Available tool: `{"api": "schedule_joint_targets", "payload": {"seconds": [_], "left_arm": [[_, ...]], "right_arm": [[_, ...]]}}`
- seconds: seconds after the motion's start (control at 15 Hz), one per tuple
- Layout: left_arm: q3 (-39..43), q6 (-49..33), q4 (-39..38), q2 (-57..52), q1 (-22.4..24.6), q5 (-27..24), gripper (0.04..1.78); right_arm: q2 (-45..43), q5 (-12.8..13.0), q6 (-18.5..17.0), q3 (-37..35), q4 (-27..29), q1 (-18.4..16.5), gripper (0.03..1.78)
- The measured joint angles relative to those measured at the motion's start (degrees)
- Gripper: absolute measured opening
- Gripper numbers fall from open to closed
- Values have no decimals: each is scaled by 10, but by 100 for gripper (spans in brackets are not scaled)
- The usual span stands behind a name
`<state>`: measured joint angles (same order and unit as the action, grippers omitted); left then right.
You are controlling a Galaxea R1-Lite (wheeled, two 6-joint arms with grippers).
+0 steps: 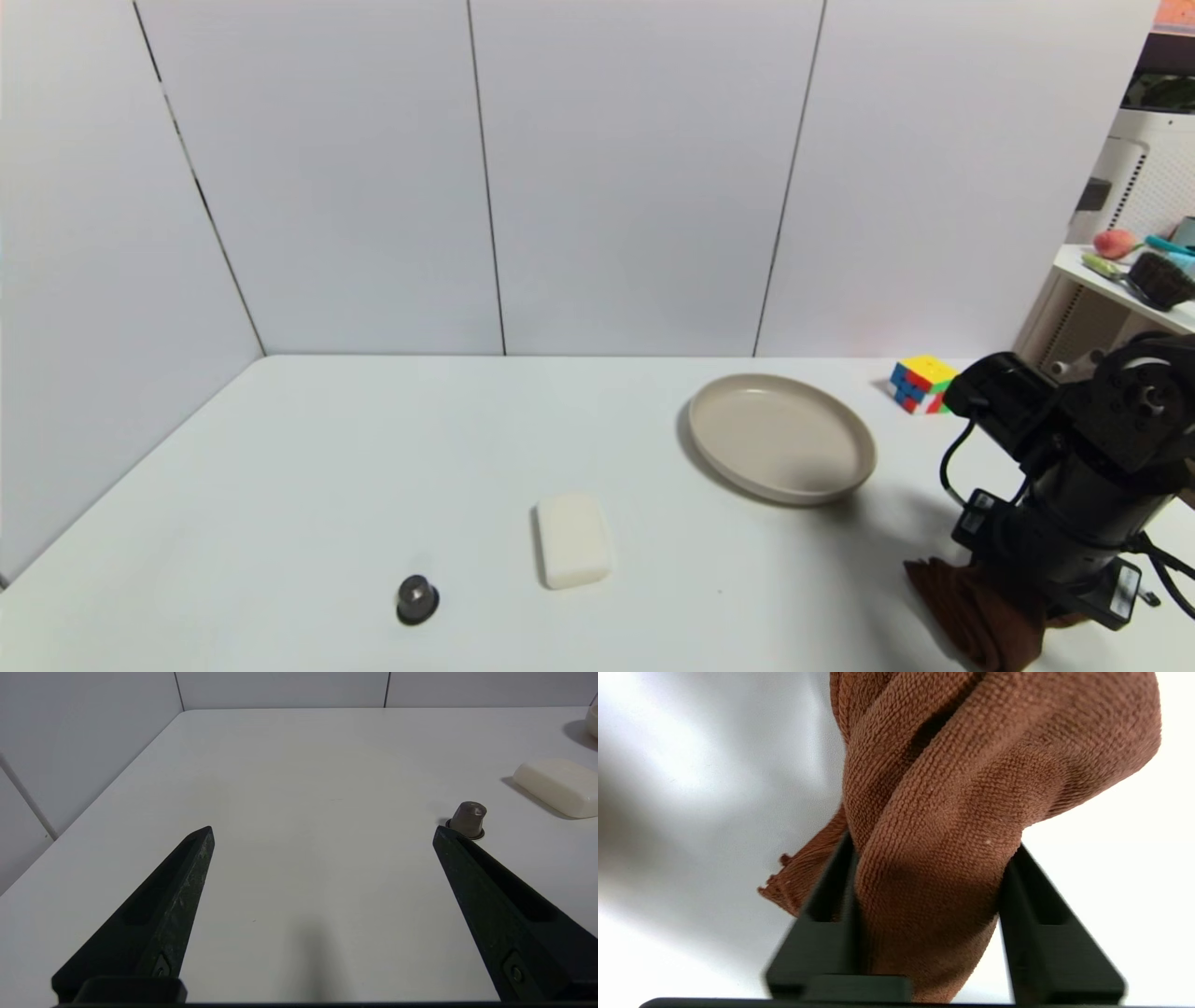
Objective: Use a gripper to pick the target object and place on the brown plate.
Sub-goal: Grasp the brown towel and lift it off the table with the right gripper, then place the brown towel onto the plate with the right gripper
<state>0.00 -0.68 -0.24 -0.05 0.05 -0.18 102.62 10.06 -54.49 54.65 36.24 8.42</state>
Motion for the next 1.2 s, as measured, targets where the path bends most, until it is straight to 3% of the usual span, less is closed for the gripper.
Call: {"api": "schedule_joint_targets", "payload": {"seconds": [0.07,0.2,0.53,0.87,1.2], "left_arm": [[0,0,0,0,0,0,169],[0,0,0,0,0,0,169],[0,0,0,0,0,0,169],[0,0,0,0,0,0,169],[0,0,0,0,0,0,169]], "right_arm": [[-5,1,6,3,1,0,55],[-21,1,34,19,3,-3,53],[-67,2,157,119,3,-12,53],[-43,-2,275,254,0,26,53],[41,-52,360,311,-86,59,51]]}}
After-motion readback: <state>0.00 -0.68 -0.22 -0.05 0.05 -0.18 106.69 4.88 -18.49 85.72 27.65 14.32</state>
